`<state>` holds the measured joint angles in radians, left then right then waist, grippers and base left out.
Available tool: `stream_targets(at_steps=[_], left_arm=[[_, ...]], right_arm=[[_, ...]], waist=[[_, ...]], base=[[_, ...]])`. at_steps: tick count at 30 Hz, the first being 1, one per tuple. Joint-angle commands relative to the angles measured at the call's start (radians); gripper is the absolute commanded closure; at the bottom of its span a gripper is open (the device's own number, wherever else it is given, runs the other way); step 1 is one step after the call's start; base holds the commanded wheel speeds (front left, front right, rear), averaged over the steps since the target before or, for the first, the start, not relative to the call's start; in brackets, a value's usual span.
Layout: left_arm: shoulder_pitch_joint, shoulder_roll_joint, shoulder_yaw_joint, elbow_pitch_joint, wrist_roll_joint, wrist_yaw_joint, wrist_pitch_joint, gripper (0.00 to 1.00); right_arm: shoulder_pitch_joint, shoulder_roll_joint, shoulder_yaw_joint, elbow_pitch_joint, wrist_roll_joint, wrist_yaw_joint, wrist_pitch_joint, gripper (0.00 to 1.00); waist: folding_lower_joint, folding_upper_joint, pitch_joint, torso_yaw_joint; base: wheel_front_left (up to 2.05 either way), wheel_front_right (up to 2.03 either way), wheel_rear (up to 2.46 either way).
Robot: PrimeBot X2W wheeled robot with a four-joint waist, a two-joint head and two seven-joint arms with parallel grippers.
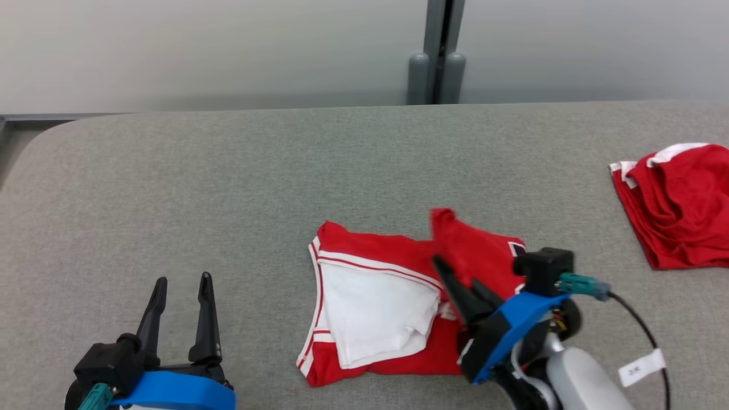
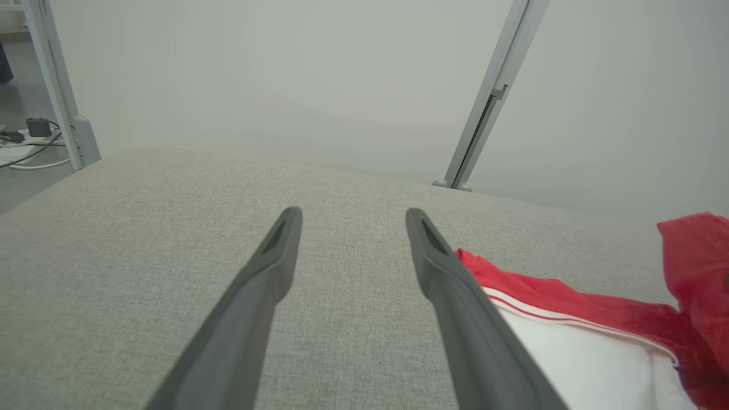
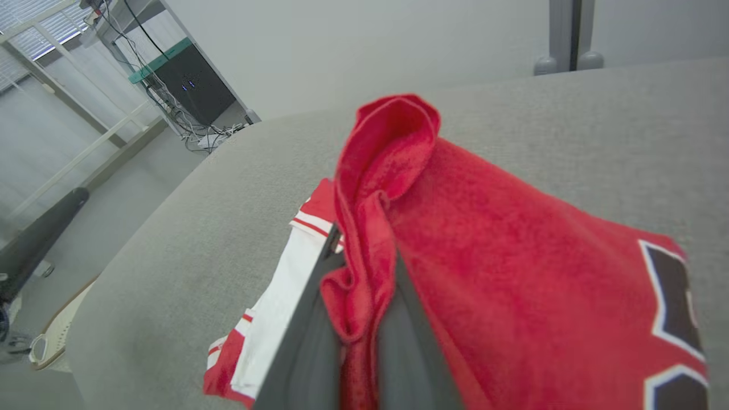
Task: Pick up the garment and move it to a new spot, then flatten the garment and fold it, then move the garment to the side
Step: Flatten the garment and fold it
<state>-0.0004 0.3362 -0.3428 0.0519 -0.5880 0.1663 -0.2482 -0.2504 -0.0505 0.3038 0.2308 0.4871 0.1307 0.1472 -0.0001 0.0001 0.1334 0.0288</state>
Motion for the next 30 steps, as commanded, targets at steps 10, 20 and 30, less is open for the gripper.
stream_targets(at_steps=[10,20,30], left_arm=[[-0.029,-0.018,-0.015,0.017,-0.001,-0.015,-0.006,0.00],[-0.039,-0.043,-0.033,0.050,0.001,-0.031,-0.011,0.00],[-0.033,-0.049,-0.042,0.067,0.002,-0.042,-0.013,0.00]], right_arm=[[-0.160,-0.001,0.251,0.194,0.173,0.000,-0.097,1.00],[-0.296,0.000,0.388,0.414,0.327,0.000,-0.199,0.10],[-0.394,-0.001,0.513,0.491,0.475,0.000,-0.334,0.00]], waist=[[0.0001,-0.0001,0.010,0.073],[0.0001,-0.0001,0.005,0.121],[0.0001,-0.0001,-0.009,0.125]], base=[[0.00,0.00,0.00],[0.00,0.00,0.00],[0.00,0.00,0.00]])
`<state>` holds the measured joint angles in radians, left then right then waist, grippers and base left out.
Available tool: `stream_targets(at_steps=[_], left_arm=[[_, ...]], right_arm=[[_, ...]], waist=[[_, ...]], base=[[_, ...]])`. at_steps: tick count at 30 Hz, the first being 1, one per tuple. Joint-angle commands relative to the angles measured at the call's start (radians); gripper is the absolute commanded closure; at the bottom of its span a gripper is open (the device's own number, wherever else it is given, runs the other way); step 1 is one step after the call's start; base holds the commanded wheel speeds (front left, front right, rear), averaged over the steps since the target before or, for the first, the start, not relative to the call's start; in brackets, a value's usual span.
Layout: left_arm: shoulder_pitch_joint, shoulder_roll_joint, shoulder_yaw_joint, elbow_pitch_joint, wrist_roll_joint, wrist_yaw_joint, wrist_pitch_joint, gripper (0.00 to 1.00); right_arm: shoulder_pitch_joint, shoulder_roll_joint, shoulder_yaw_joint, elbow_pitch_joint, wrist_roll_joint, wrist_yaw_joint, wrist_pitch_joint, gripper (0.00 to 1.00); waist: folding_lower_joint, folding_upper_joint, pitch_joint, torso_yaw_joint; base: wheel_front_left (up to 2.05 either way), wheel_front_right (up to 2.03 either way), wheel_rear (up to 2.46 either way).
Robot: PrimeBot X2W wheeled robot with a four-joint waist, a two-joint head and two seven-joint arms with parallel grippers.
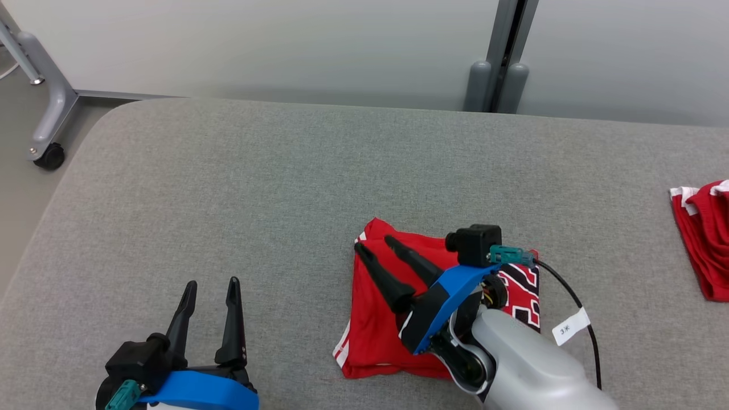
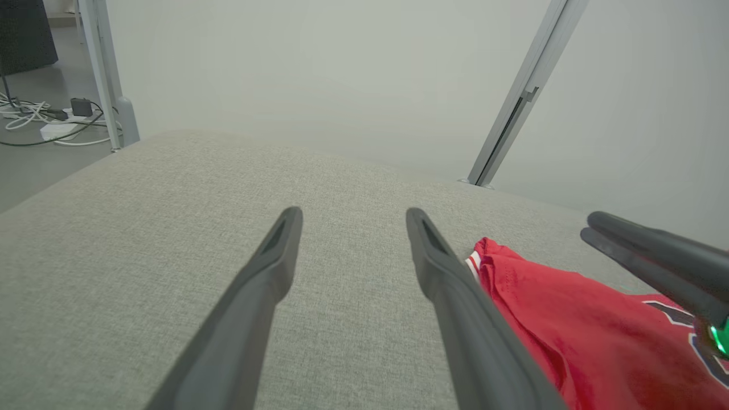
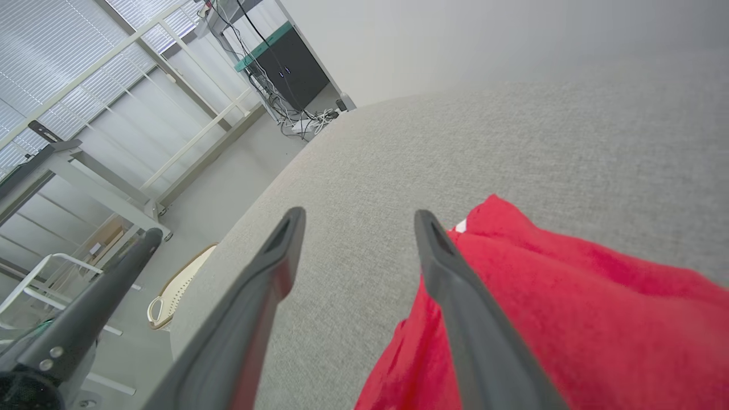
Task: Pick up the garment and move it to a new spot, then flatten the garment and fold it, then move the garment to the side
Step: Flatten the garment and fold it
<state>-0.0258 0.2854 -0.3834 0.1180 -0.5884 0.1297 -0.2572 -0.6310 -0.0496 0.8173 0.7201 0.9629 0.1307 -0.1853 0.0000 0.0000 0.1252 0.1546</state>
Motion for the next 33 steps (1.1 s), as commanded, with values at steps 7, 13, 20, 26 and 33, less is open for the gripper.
stream_targets(at_steps=[7,13,20,26,33], left_arm=[[-0.021,0.007,-0.012,0.001,0.017,-0.009,-0.004,0.00],[-0.053,0.010,-0.022,0.017,0.035,-0.003,-0.002,0.00],[-0.045,0.009,0.002,0.042,0.029,0.004,-0.005,0.00],[0.003,0.000,0.027,0.056,0.028,0.009,-0.008,0.00],[0.060,-0.018,0.071,0.058,0.043,-0.001,-0.008,0.00]], right_arm=[[-0.098,-0.002,-0.033,0.110,-0.122,0.000,-0.076,0.00],[-0.044,-0.001,-0.274,0.084,-0.386,0.000,-0.079,0.00],[0.163,-0.002,-0.551,-0.072,-0.656,0.000,-0.080,0.00],[0.343,-0.001,-0.687,-0.213,-0.750,0.000,-0.080,0.00],[0.490,-0.001,-0.749,-0.321,-0.782,0.000,-0.080,0.00]], waist=[[0.0000,0.0000,-0.004,-0.027],[0.0000,0.0000,-0.018,-0.055],[0.0000,0.0000,-0.049,-0.082],[0.0000,0.0000,-0.069,-0.098],[0.0000,0.0000,-0.079,-0.106]], base=[[0.00,0.00,0.00],[0.00,0.00,0.00],[0.00,0.00,0.00],[0.00,0.00,0.00],[0.00,0.00,0.00]])
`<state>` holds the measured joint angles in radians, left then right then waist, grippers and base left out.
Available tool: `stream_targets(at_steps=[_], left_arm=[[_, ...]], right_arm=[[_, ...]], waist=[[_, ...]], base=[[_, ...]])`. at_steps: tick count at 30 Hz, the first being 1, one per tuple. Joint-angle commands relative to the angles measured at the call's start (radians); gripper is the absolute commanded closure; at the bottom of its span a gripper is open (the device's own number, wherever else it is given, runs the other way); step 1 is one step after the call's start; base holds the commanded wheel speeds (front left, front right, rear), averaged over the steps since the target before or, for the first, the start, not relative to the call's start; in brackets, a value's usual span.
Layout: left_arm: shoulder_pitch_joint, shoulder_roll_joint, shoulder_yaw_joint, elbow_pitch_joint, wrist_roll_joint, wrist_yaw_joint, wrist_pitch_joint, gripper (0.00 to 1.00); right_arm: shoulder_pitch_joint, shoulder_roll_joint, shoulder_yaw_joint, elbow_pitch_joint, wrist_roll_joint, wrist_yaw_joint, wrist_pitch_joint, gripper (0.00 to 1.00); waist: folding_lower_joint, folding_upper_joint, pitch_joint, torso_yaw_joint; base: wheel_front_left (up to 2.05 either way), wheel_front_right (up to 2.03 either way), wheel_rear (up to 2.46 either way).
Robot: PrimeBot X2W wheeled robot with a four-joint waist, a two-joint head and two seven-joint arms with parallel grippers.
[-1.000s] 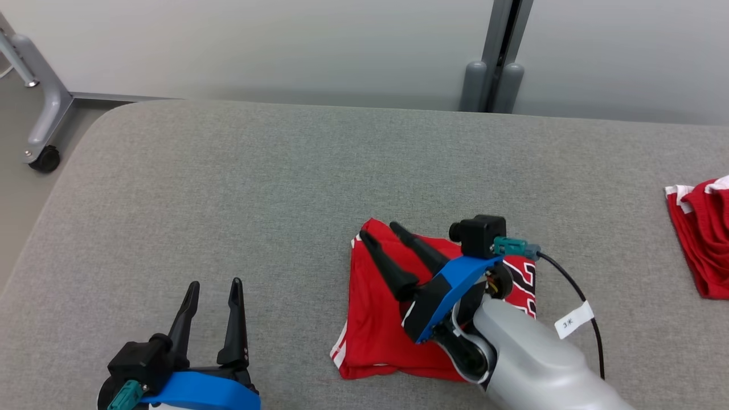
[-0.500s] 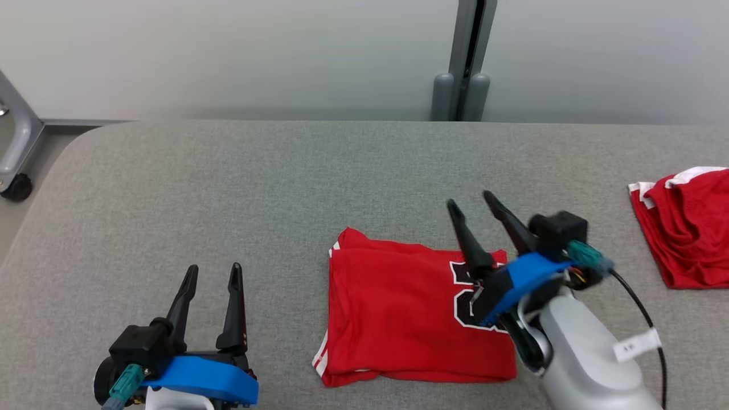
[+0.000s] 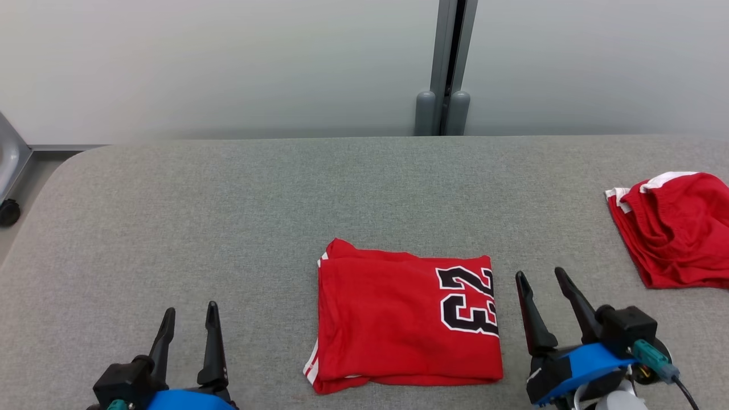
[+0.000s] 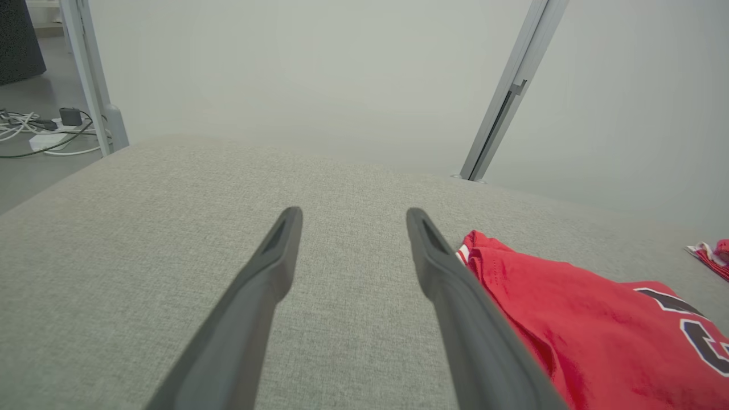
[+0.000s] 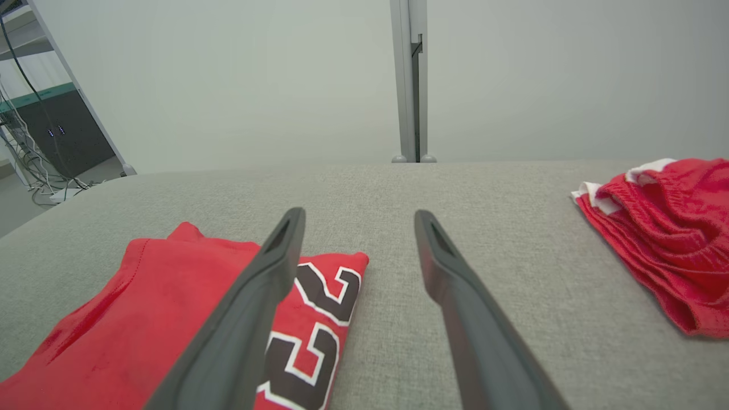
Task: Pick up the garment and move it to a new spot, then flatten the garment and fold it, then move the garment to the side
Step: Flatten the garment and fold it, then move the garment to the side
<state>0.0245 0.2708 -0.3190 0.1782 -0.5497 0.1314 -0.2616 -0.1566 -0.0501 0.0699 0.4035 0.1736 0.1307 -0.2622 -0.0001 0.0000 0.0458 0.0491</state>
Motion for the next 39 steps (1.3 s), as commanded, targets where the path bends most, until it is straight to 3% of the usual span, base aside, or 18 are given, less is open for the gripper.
stream_targets(at_steps=[1,8,33,39], left_arm=[[0.015,-0.004,0.013,-0.006,0.006,-0.007,-0.004,0.00],[0.043,-0.016,0.046,-0.010,0.024,-0.019,-0.004,0.00],[0.032,-0.044,0.070,0.020,0.053,-0.058,-0.004,0.00],[0.012,-0.051,0.069,0.016,0.059,-0.058,-0.004,0.00]], right_arm=[[0.026,-0.001,-0.002,-0.014,0.006,0.000,-0.003,0.00],[0.070,-0.001,-0.043,-0.055,-0.007,0.000,-0.003,0.00],[0.067,-0.001,-0.015,-0.044,0.001,0.000,0.000,0.00],[-0.006,-0.001,0.005,-0.022,-0.044,0.000,0.113,0.00]], waist=[[0.0001,0.0000,0.000,-0.002],[0.0001,0.0000,-0.002,-0.006],[0.0001,0.0000,0.003,-0.003],[0.0001,0.0000,0.021,0.009]], base=[[0.00,0.00,0.00],[0.00,0.00,0.00],[0.00,0.00,0.00],[0.00,0.00,0.00]])
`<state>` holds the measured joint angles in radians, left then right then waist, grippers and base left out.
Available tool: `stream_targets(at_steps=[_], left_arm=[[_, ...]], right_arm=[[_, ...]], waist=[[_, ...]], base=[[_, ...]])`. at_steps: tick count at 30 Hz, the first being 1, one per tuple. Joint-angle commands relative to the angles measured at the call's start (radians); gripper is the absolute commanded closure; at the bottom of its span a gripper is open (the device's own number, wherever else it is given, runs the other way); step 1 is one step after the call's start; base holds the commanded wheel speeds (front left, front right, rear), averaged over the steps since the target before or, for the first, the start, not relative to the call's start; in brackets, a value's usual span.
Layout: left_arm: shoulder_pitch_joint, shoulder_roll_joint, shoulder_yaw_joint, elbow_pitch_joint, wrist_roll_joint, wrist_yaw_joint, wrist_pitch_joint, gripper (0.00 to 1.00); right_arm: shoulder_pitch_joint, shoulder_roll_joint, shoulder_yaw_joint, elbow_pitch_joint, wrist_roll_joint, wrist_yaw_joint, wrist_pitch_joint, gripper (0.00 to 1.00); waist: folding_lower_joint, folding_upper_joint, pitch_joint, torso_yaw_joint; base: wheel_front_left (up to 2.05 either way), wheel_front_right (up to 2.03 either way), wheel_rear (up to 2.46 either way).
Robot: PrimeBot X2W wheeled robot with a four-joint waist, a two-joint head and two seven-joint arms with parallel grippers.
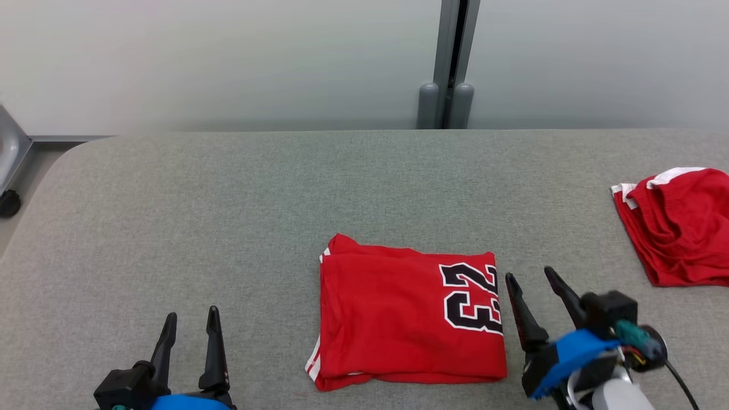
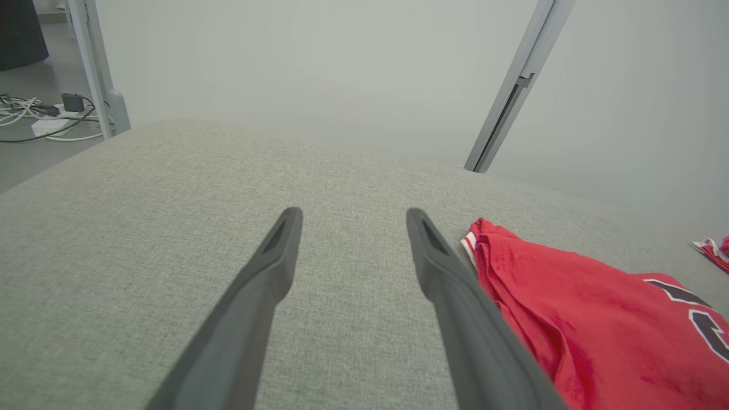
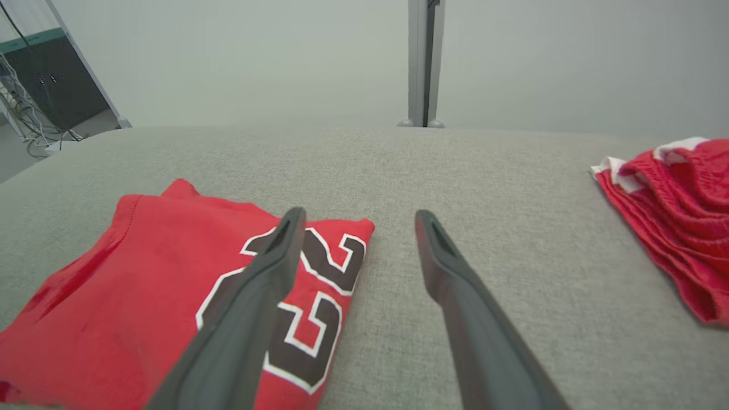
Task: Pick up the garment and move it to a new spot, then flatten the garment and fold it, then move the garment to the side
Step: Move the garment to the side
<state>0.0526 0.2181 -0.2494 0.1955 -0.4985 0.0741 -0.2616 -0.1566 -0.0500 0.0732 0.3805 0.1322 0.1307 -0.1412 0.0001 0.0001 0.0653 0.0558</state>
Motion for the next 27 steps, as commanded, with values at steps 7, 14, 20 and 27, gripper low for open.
stream_targets(at_steps=[7,14,20,27], left_arm=[[-0.025,-0.016,0.013,-0.007,0.009,-0.003,-0.004,0.00],[-0.035,-0.035,0.033,-0.008,0.018,-0.011,-0.004,0.00],[-0.042,-0.050,0.051,-0.005,0.031,-0.020,-0.004,0.00],[-0.047,-0.055,0.055,-0.008,0.057,-0.029,-0.004,0.00]], right_arm=[[-0.087,-0.001,-0.010,0.020,-0.062,0.000,0.264,0.00],[-0.088,-0.001,-0.033,0.036,-0.034,0.000,0.457,0.00],[-0.100,-0.001,-0.016,0.077,0.032,0.000,0.529,0.06],[-0.147,-0.002,0.004,0.047,0.042,0.000,0.462,1.00]], waist=[[-0.0001,-0.0001,0.026,0.035],[-0.0001,-0.0001,0.058,0.078],[-0.0001,-0.0001,0.080,0.097],[-0.0001,-0.0001,0.097,0.070]], base=[[0.00,0.00,0.00],[0.00,0.00,0.00],[0.00,0.00,0.00],[0.00,0.00,0.00]])
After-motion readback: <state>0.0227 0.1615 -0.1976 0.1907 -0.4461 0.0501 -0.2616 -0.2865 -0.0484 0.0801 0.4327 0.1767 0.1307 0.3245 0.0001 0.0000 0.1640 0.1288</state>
